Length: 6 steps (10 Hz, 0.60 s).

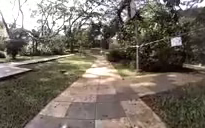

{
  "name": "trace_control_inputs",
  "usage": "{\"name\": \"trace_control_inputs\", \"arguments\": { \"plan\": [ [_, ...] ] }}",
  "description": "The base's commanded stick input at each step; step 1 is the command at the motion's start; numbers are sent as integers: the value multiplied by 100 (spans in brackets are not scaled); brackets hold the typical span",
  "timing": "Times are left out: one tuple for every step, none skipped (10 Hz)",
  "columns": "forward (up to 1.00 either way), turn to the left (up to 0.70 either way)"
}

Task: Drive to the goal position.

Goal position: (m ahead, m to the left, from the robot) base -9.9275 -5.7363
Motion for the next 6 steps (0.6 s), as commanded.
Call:
{"name": "trace_control_inputs", "arguments": {
  "plan": [
    [70,0],
    [70,0],
    [70,0],
    [70,0],
    [70,0],
    [70,0]
  ]
}}
